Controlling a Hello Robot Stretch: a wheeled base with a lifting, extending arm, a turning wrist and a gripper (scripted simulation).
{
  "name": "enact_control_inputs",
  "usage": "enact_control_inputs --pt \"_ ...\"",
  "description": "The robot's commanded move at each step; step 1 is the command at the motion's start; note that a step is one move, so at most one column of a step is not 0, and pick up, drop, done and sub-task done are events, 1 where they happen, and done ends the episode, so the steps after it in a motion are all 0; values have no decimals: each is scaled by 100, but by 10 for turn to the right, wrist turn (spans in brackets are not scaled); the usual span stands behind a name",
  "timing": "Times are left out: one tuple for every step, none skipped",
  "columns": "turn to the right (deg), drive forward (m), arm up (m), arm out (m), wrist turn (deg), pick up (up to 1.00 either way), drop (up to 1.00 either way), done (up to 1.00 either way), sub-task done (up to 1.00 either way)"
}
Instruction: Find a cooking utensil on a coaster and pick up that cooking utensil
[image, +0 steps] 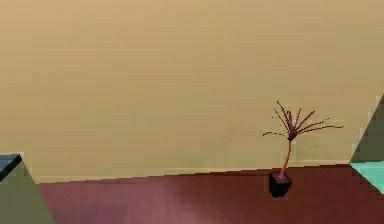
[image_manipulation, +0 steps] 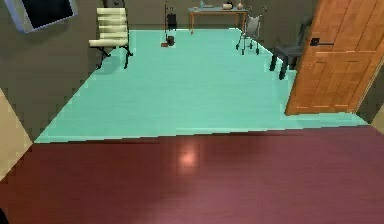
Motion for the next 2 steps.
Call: enact_control_inputs --pt "0 15 0 0 0 0 0 0 0" --pt "-450 0 0 0 0 0 0 0 0"
